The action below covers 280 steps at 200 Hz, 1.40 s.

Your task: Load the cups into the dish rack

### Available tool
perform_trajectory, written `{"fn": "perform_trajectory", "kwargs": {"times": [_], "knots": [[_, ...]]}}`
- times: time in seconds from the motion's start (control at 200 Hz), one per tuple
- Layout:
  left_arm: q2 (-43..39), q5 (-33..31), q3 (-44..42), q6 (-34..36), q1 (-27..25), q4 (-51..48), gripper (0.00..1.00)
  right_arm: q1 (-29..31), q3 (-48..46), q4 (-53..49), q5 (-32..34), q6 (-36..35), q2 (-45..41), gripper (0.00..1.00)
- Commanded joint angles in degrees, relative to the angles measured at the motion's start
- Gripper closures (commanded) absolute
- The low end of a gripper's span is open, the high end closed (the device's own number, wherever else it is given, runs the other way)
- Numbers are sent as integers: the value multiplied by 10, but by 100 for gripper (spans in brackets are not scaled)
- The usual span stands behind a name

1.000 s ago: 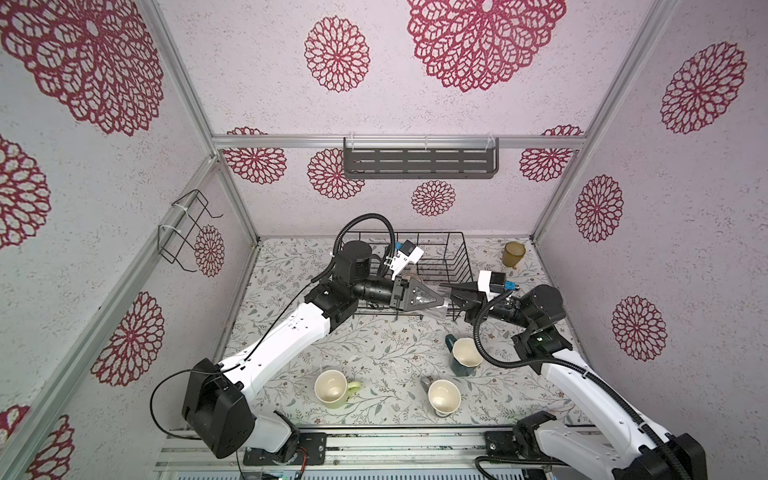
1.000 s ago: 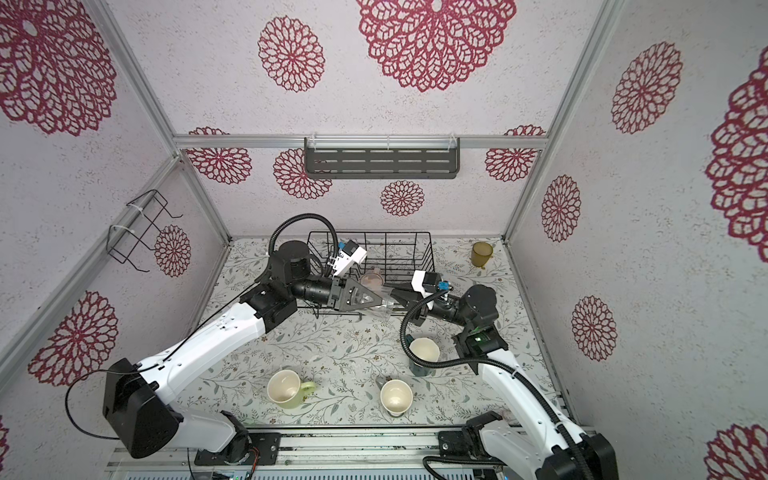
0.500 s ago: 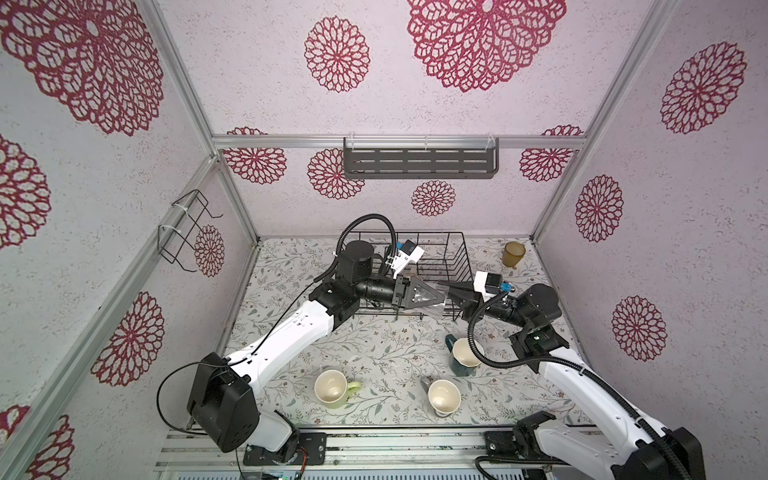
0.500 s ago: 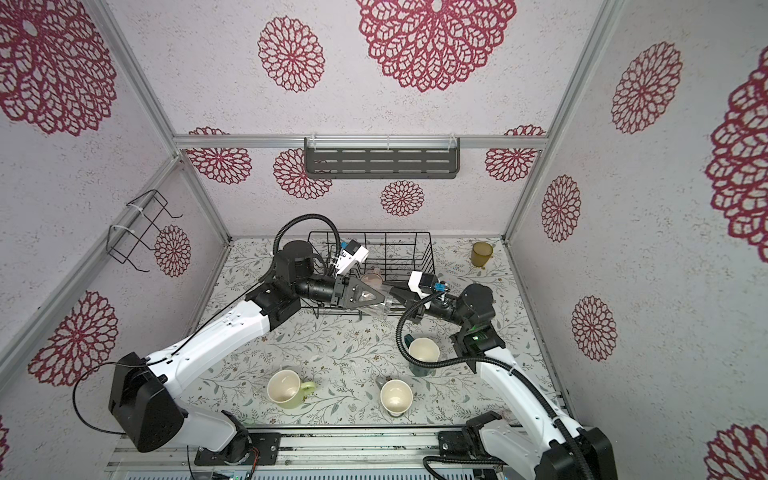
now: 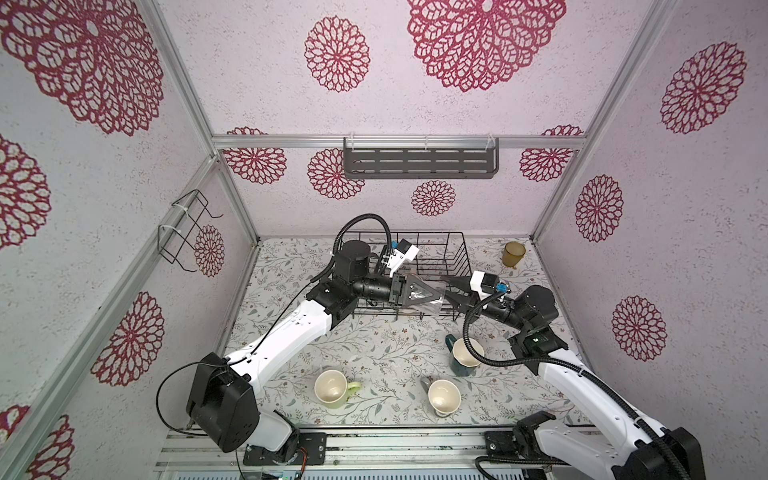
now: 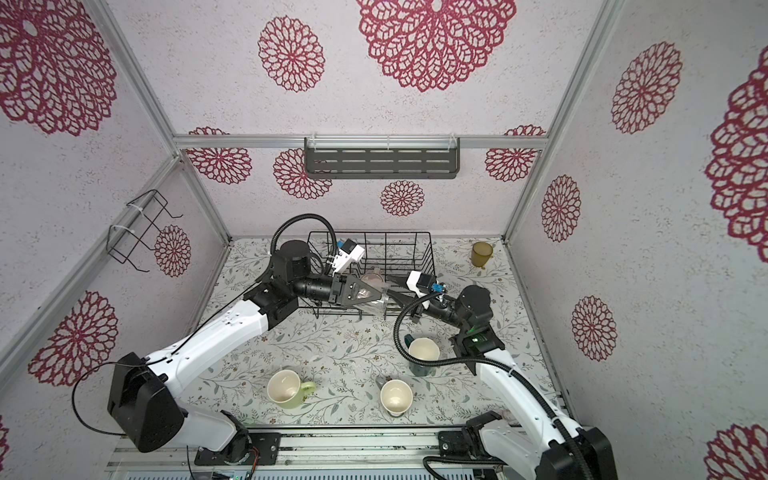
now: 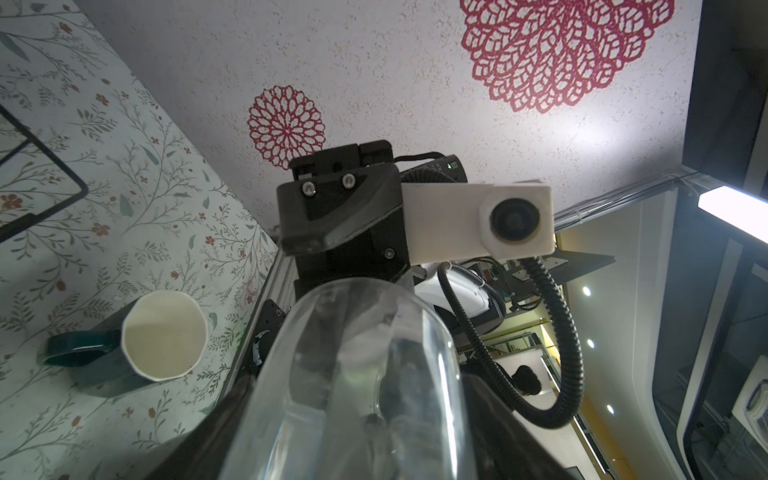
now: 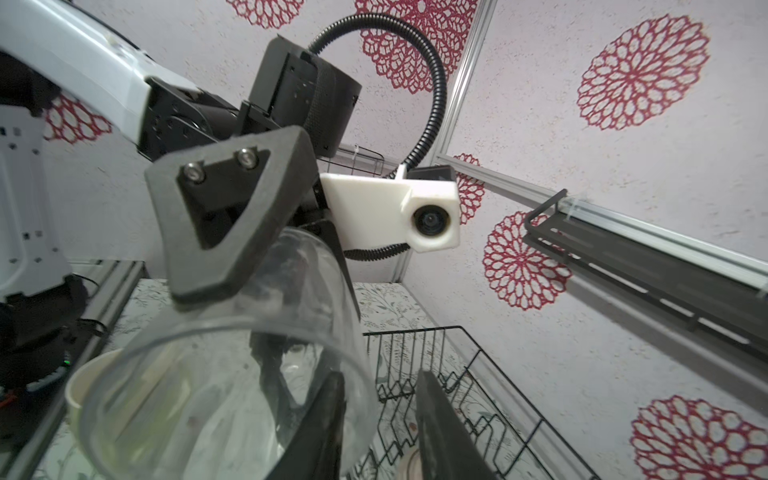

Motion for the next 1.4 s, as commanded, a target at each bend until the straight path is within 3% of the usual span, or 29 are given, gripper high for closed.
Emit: {"fn": "perform_trajectory", "kwargs": {"times": [0.0,0.125,0.24,0.33,0.38,0.5,0.606,0.681,0.781,0.961,1.161,1.256,1.396], "knots": [[-29,-47,-16,15,26,-14,38,-3,3,-14,84,-7,-15,59],[-35,-91,-11,45,53,-77,39,-3,7,-56,181,5,-22,50],[-48,-176,-4,107,65,-168,39,-4,20,-104,287,23,-7,46],[-46,-245,17,149,70,-247,42,-11,39,-160,397,87,25,26],[-44,-283,30,165,72,-287,42,-18,57,-199,447,126,51,23],[-43,-362,40,191,73,-330,43,-48,113,-295,472,182,120,23],[-33,-376,60,201,74,-354,42,-92,169,-385,480,277,186,24],[-24,-392,76,209,75,-369,42,-114,218,-440,458,303,242,30],[-15,-425,95,217,75,-396,42,-115,272,-487,443,282,305,36],[2,-421,117,214,78,-427,42,-114,351,-532,431,244,394,43],[-16,-449,106,215,82,-437,41,-115,441,-578,390,207,481,67],[-28,-459,93,213,91,-436,41,-113,471,-602,362,163,508,87],[-45,-462,96,217,108,-453,41,-97,483,-616,354,113,514,97]]}}
